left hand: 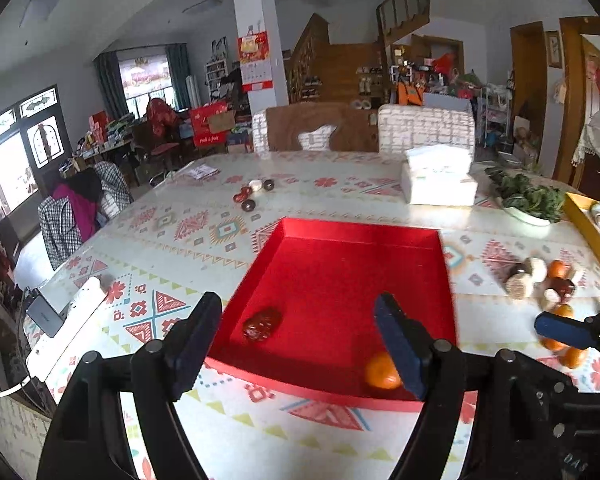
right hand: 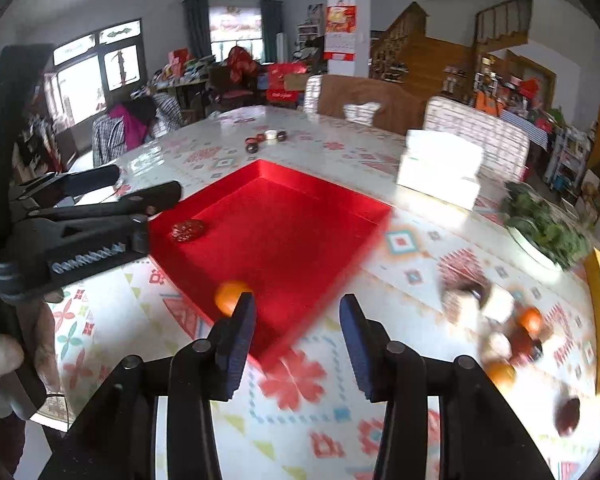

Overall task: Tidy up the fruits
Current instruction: 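Carry the date and orange over the red tray and open both tools, then return to the fruit and grasp an orange with each tool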

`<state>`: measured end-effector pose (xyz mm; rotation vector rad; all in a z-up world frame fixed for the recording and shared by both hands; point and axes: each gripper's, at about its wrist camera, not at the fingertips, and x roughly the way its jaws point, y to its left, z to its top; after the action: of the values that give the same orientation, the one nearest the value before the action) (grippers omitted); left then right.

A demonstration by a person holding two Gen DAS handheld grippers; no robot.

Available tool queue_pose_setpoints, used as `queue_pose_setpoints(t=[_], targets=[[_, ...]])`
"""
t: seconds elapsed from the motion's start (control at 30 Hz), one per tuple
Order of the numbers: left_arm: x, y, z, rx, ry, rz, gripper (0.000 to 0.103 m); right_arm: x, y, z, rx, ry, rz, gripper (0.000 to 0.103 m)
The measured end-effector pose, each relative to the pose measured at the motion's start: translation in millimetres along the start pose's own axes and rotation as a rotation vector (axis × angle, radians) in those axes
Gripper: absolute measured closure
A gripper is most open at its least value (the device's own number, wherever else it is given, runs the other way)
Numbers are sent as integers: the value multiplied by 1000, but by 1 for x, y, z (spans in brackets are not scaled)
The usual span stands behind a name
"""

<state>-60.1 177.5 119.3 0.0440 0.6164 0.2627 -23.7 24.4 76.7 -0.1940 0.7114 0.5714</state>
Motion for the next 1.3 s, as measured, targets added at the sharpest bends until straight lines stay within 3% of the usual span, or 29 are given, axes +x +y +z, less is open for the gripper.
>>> queue_pose_setpoints(t=[0.37,0.5,0.6,0.7,0.83,1.0,1.3], targets=[[-49,-58,-9,15,-114,-3,3,-59,-78,-65,145,-9,-110,55],[-54,-71,-14,16,-127,-120,3,-77,-112,-88,208,-4,-159,55],[-47,-77,-16,1,-75,-217,3,-91,-141,-103,282,2,-181,55],[-39,-87,-21,2,-24,-258,3,-100,-167,-115,359,6,-183,55],[-25,-111,-31,28,51,-397,3,-97,-189,-118,420,24,-161,55],[-5,-137,-36,49,137,-490,28,-67,-177,-112,397,66,-69,55],[32,-157,-28,11,238,-555,29,-29,-151,-94,317,98,22,55]])
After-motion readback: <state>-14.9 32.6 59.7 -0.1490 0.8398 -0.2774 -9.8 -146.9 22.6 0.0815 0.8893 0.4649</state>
